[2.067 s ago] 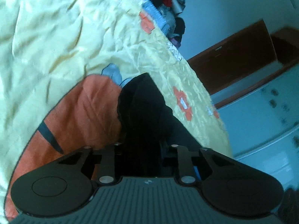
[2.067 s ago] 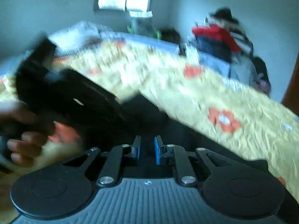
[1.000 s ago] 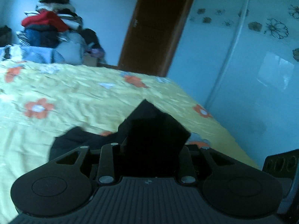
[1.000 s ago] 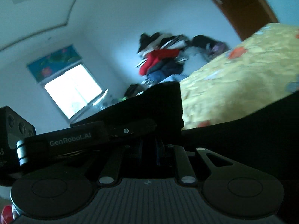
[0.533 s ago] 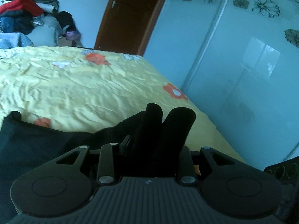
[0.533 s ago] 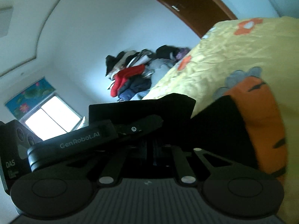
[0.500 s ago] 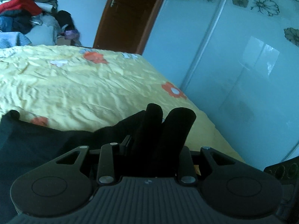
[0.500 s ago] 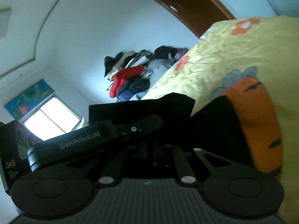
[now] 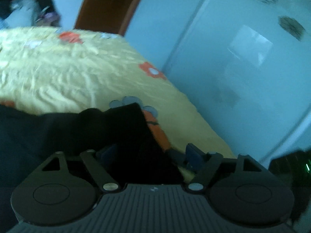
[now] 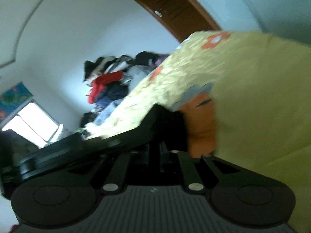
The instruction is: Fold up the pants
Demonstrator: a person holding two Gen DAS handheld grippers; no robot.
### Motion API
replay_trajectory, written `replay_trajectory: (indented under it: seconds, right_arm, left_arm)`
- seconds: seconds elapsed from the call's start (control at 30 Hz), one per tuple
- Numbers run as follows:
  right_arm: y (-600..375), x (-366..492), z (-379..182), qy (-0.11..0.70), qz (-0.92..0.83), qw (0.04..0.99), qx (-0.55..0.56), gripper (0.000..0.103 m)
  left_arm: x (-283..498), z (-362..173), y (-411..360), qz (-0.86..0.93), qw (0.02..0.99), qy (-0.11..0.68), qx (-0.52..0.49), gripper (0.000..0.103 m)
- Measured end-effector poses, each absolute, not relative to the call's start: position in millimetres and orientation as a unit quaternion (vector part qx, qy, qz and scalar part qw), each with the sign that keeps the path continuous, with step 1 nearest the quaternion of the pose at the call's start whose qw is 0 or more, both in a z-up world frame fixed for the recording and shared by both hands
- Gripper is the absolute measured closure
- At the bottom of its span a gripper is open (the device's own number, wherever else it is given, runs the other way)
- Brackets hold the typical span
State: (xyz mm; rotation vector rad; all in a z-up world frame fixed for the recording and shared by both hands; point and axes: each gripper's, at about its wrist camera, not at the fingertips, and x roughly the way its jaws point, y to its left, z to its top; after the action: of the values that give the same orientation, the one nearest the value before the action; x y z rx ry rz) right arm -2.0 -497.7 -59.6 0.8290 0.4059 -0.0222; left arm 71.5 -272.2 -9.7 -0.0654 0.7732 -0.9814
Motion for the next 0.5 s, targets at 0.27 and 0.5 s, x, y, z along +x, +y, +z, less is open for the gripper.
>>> replay_trajectory:
  seconds: [0.27, 0.5]
  right_arm:
    - [-510, 3, -28, 0.181, -0.076, 0.927, 0.319, 0.08]
    - [-486, 72, -26, 0.213, 0.009, 0.937, 0.275, 0.018]
  left_arm:
    - [102, 11, -202, -0.324, 0.897, 0.3, 0.03, 0.007]
    - [151, 1, -151, -0.24, 0.912, 0.332, 0.019, 0.008]
